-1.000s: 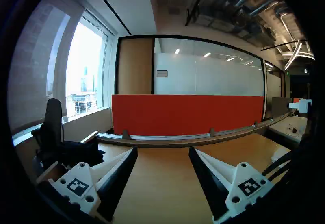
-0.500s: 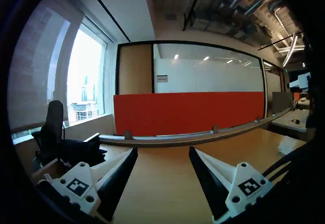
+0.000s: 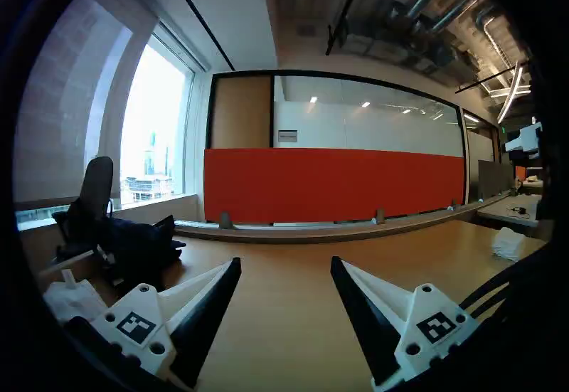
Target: Fold towel
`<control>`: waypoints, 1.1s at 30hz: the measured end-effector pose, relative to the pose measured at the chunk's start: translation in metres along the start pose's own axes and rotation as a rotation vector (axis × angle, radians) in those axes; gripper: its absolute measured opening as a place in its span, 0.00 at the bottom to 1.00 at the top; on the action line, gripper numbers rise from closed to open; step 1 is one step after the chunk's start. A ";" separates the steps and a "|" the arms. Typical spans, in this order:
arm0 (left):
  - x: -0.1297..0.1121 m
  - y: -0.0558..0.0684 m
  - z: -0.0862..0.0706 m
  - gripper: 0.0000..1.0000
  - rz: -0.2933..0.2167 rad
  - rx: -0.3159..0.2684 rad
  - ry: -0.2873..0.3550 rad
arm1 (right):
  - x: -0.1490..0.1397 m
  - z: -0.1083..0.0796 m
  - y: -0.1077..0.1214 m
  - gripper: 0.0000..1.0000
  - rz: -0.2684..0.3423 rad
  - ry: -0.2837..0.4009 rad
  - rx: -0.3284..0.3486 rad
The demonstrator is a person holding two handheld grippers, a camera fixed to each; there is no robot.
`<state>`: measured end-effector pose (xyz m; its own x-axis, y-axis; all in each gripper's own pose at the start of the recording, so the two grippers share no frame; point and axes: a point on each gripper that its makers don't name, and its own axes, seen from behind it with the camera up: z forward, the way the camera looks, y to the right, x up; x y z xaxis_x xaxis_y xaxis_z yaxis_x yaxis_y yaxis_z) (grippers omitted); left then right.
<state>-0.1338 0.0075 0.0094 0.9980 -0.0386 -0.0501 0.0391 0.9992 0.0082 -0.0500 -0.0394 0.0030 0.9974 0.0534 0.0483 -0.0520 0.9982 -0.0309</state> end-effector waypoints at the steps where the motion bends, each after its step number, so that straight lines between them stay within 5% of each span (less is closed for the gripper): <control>1: -0.003 0.000 0.000 0.93 -0.001 0.002 0.000 | -0.002 0.001 0.000 0.98 -0.002 0.000 -0.001; 26: -0.049 0.003 0.001 0.93 -0.025 0.006 0.005 | -0.033 0.003 0.005 0.98 -0.015 -0.005 -0.018; 33: -0.053 0.001 0.004 0.93 0.008 0.017 -0.003 | -0.033 0.003 0.010 0.98 -0.024 -0.008 -0.026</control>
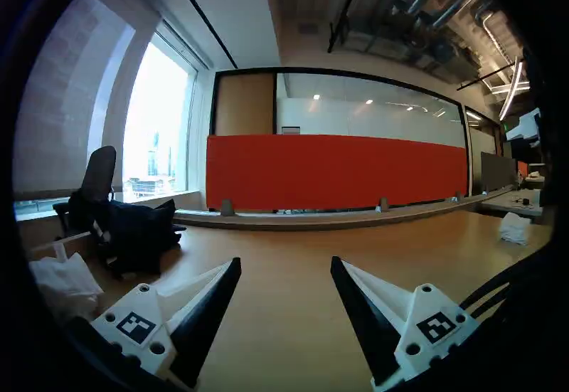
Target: Fold towel
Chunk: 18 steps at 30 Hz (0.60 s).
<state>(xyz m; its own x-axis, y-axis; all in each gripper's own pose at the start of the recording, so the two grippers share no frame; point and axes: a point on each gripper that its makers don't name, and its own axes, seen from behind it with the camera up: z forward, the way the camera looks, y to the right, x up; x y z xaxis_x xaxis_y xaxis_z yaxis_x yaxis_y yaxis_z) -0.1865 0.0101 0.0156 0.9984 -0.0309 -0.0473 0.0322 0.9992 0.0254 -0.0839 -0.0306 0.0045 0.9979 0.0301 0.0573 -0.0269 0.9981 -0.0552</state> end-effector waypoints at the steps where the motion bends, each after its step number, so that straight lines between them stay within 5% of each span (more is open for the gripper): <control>1: -0.001 0.000 0.000 0.93 0.003 0.000 -0.003 | 0.000 0.000 0.000 0.98 0.000 0.000 0.000; 18: -0.005 -0.001 0.004 0.93 0.008 0.004 -0.008 | -0.004 0.003 -0.003 0.98 0.005 -0.004 0.009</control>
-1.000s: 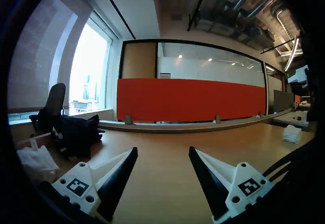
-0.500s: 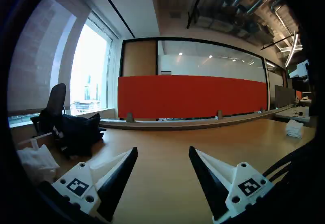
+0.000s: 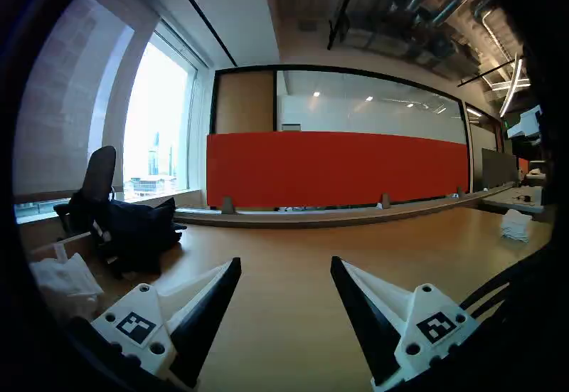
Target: Fold towel
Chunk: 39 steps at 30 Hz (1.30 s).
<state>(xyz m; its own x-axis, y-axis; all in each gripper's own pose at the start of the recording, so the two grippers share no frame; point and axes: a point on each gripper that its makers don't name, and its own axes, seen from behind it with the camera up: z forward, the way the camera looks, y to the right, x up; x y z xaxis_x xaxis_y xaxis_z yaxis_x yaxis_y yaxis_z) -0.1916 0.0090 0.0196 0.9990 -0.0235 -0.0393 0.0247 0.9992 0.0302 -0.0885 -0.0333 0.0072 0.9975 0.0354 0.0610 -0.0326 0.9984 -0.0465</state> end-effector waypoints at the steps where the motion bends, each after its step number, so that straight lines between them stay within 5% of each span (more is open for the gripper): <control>1: 0.000 0.000 0.000 0.93 0.001 0.000 0.000 | 0.001 0.000 0.001 0.98 0.000 0.002 -0.002; 20: -0.008 0.002 0.002 0.94 0.000 0.001 0.001 | 0.023 0.004 0.043 0.98 -0.010 0.112 -0.048; 39: -0.017 0.005 0.005 0.94 0.000 0.001 0.004 | -0.040 0.012 0.071 0.98 0.035 0.146 -0.035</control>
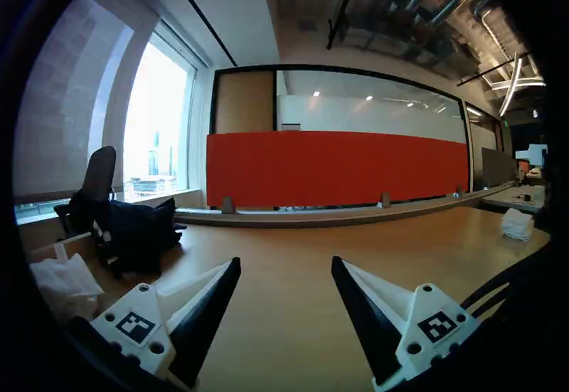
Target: Fold towel
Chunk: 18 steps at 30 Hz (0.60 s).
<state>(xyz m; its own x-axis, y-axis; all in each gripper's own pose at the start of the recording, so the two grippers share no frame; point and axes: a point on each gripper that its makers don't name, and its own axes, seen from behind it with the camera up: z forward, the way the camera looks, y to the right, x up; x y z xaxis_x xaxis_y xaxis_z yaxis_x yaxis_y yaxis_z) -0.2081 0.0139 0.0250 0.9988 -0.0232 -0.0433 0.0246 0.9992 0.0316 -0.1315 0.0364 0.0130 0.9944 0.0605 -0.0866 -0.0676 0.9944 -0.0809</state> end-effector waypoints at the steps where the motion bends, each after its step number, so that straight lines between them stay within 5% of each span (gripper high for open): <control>1: 0.000 0.000 0.000 0.94 0.000 0.000 0.000 | -0.005 0.000 0.001 0.98 0.002 -0.001 -0.001; 18: -0.002 -0.001 -0.001 0.94 0.000 0.001 0.001 | -0.076 0.003 0.002 0.98 0.021 -0.040 0.023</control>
<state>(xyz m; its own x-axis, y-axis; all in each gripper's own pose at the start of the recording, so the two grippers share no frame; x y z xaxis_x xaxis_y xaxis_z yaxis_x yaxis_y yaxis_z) -0.2102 0.0128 0.0239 0.9988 -0.0236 -0.0441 0.0250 0.9992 0.0323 -0.2071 0.0339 0.0227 0.9953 0.0843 -0.0483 -0.0870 0.9946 -0.0568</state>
